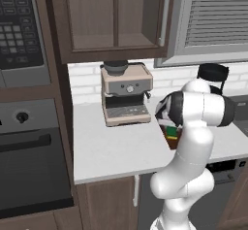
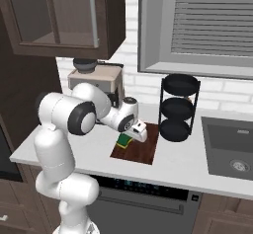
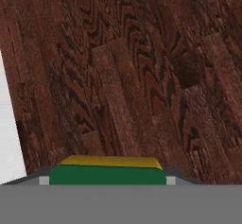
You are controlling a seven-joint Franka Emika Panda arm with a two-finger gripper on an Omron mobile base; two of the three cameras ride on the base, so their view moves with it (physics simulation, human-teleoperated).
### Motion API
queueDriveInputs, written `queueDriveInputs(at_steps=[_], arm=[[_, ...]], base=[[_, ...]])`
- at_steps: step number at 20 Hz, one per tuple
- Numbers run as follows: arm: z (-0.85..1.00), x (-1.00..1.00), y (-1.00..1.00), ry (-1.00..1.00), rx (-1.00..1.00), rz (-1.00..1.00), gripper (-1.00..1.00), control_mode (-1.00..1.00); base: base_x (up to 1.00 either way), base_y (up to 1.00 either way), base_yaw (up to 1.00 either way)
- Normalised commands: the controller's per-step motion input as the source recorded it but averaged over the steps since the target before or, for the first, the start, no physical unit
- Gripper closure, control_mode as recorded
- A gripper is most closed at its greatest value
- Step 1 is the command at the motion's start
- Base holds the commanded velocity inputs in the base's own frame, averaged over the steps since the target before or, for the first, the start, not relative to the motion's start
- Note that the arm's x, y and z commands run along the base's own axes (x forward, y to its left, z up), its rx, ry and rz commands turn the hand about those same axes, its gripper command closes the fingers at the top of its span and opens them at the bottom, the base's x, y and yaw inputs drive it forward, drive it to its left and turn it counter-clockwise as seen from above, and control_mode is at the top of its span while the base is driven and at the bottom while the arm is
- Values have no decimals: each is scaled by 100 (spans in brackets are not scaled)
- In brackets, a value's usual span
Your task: Pick up the sponge from the counter and clean the cutting board by briefly scrubbing or pressing down on the cutting board. Once finished, release the sponge.
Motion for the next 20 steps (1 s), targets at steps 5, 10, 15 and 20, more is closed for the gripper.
queueDriveInputs(at_steps=[5,10,15,20], arm=[[-32,68,-4,-16,0,0,100,-100],[-11,66,-25,-4,0,0,100,-100],[-3,63,-33,0,1,0,100,-100],[-15,38,-26,-6,0,0,100,-100]], base=[[0,0,0],[0,0,0],[0,0,0],[0,0,0]])
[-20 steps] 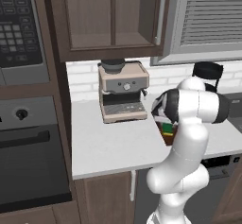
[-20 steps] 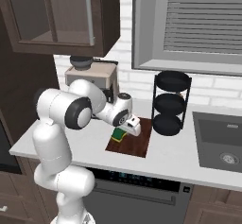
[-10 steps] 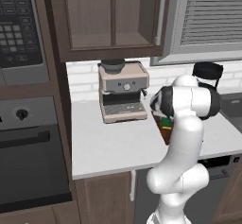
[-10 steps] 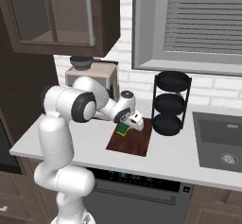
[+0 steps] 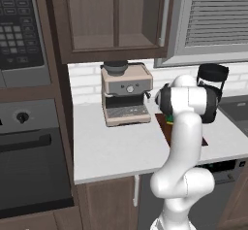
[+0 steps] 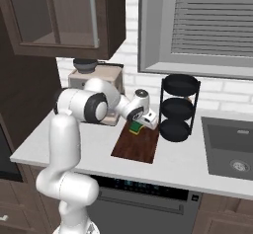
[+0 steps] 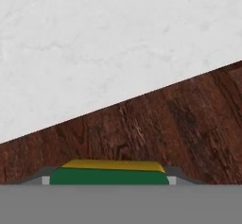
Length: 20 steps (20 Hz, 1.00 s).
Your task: Pick up the sponge from the counter and clean the cutting board by briefly scrubbing or pressing down on the cutting board. Once finished, release the sponge.
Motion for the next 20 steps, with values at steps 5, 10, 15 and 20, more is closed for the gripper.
queueDriveInputs(at_steps=[5,10,15,20], arm=[[-37,-9,-21,-10,0,0,100,-100],[-35,-49,-3,-10,0,0,100,-100],[-22,-60,-2,-1,0,0,100,-100],[-41,-49,-14,1,0,-1,100,-100]], base=[[0,0,0],[0,0,0],[0,0,0],[0,0,0]])
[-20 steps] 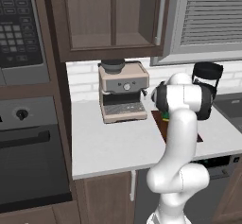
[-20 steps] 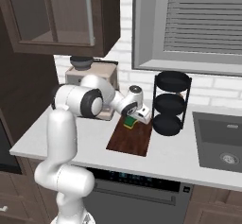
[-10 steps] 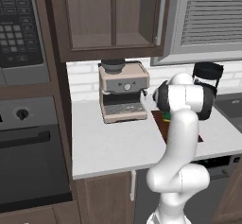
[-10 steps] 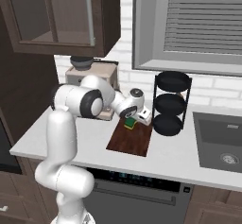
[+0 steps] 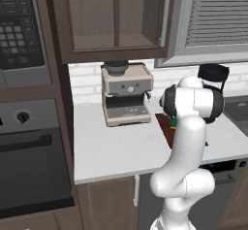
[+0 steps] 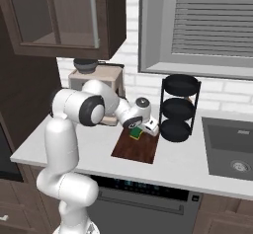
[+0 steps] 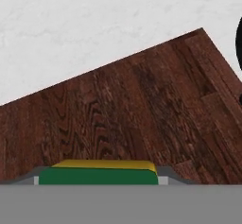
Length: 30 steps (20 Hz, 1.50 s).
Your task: Pick up the sponge from the counter and clean the cutting board by briefly scrubbing or pressing down on the cutting board. Once finished, release the sponge.
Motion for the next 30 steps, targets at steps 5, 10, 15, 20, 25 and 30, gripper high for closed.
queueDriveInputs(at_steps=[5,10,15,20,25,30], arm=[[-77,-86,-4,0,-3,0,100,-100],[-78,-86,0,4,-4,0,100,-100],[-70,-97,0,6,-1,0,100,-100],[-64,-100,-4,0,0,0,100,-100],[-65,-100,0,3,0,0,100,-100],[-74,-100,0,6,0,0,100,-100]], base=[[0,0,0],[0,0,0],[0,0,0],[0,0,0],[0,0,0],[0,0,0]])
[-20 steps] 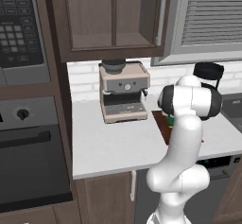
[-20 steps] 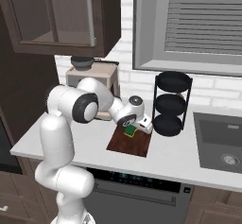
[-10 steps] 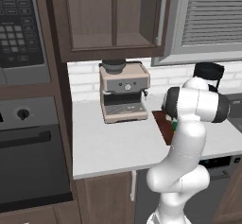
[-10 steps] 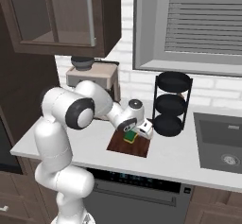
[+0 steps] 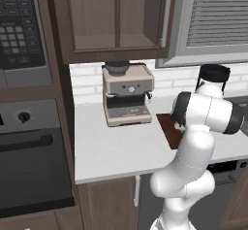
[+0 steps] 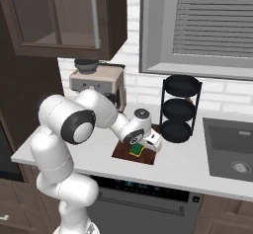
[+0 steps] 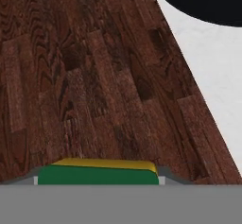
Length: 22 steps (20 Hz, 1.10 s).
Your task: Pick up the sponge from the counter and clean the cutting board by briefly scrubbing or pressing down on the cutting board. Once finished, release the sponge.
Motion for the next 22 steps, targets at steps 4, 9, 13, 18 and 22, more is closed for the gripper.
queueDriveInputs(at_steps=[4,9,13,18,22], arm=[[-76,-100,0,4,0,0,100,-100],[-72,-74,-6,2,-1,0,100,-100],[-30,6,-42,0,0,0,100,-100],[-20,5,-77,-1,1,0,100,-100],[-31,0,-71,-2,1,0,100,-100]], base=[[0,0,0],[0,0,0],[0,0,0],[0,0,0],[0,0,0]])
